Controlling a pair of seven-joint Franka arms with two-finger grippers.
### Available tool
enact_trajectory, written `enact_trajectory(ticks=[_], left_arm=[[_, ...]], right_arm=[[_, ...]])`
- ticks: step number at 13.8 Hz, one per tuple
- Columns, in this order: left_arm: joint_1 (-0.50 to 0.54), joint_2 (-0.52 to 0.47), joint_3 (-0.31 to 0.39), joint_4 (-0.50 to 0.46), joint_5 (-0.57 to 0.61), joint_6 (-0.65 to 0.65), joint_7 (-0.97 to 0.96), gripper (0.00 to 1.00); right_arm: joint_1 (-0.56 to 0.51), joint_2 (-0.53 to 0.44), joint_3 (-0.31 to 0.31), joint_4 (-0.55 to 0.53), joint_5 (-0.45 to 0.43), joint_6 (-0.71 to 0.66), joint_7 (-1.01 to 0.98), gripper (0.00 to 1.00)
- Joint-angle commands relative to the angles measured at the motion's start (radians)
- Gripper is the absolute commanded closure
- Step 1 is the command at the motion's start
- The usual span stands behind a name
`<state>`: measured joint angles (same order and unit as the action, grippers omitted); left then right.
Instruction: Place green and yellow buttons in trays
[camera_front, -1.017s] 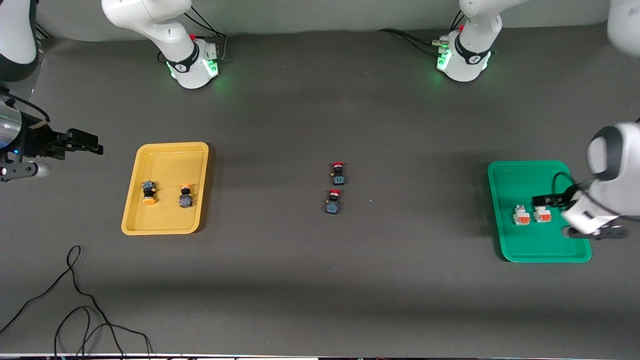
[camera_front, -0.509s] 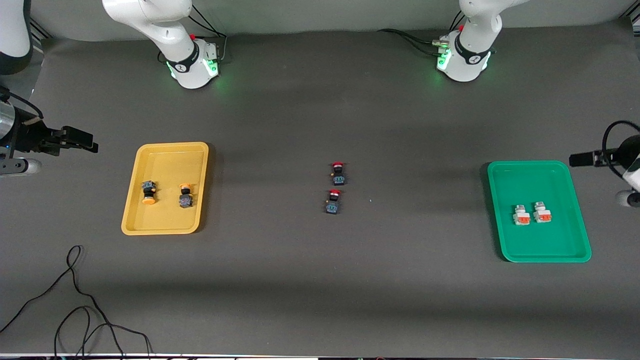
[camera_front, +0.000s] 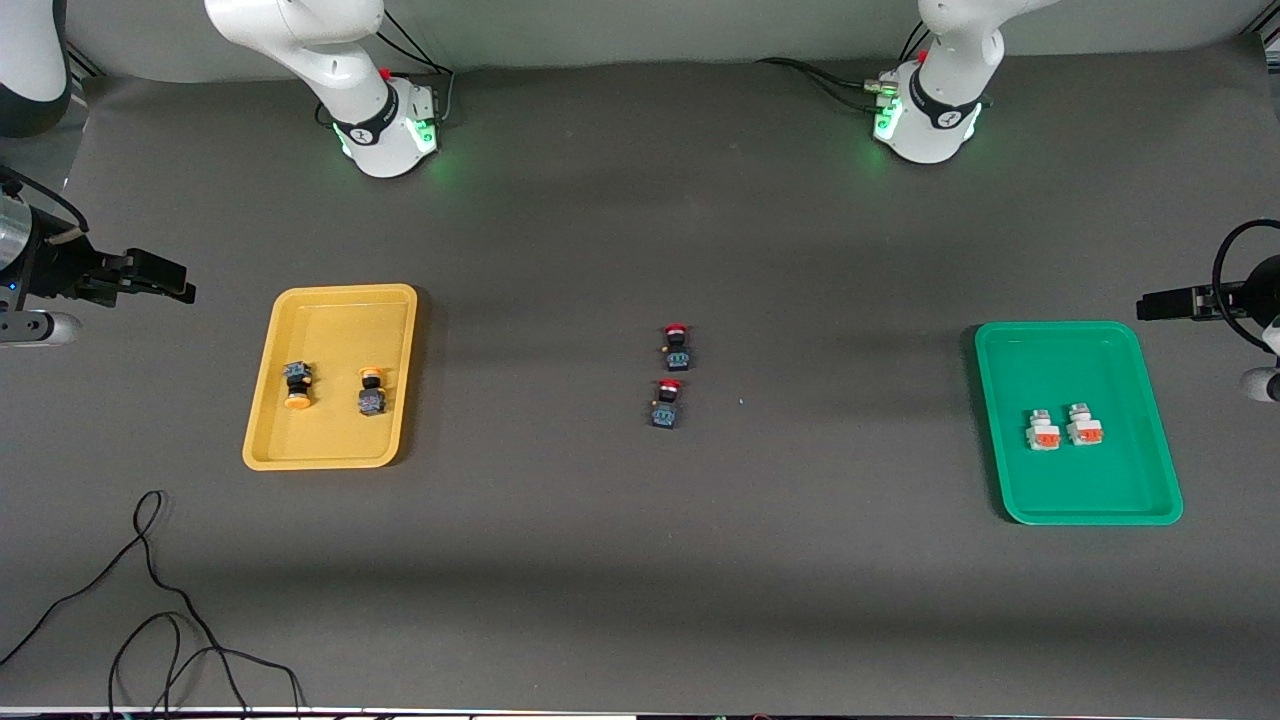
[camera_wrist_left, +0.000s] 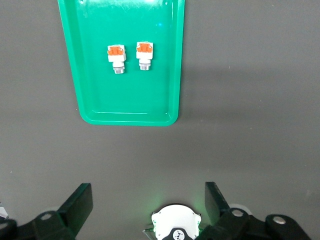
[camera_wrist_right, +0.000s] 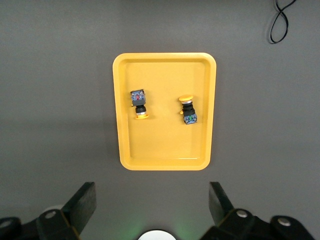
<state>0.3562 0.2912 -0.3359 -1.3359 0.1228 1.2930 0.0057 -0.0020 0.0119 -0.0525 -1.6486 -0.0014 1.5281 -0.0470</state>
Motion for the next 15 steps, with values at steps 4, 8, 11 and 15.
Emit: enact_trajectory(ticks=[4, 8, 11, 15], left_arm=[[-0.056, -0.001, 0.005, 0.011, 0.001, -0.003, 0.000, 0.00], [-0.208, -0.065, 0.128, -0.082, -0.003, 0.063, -0.003, 0.00], [-0.273, -0.248, 0.201, -0.390, -0.046, 0.311, 0.000, 0.00], [-0.273, -0.270, 0.160, -0.460, -0.066, 0.341, 0.013, 0.00]], right_arm=[[-0.035, -0.023, 0.048, -0.011, -0.022, 0.003, 0.026, 0.00], [-0.035, -0.023, 0.046, -0.005, -0.022, 0.003, 0.026, 0.00], [-0.036, -0.015, 0.046, 0.010, -0.022, 0.003, 0.027, 0.00], [-0.038, -0.004, 0.045, 0.023, -0.017, 0.003, 0.027, 0.00]])
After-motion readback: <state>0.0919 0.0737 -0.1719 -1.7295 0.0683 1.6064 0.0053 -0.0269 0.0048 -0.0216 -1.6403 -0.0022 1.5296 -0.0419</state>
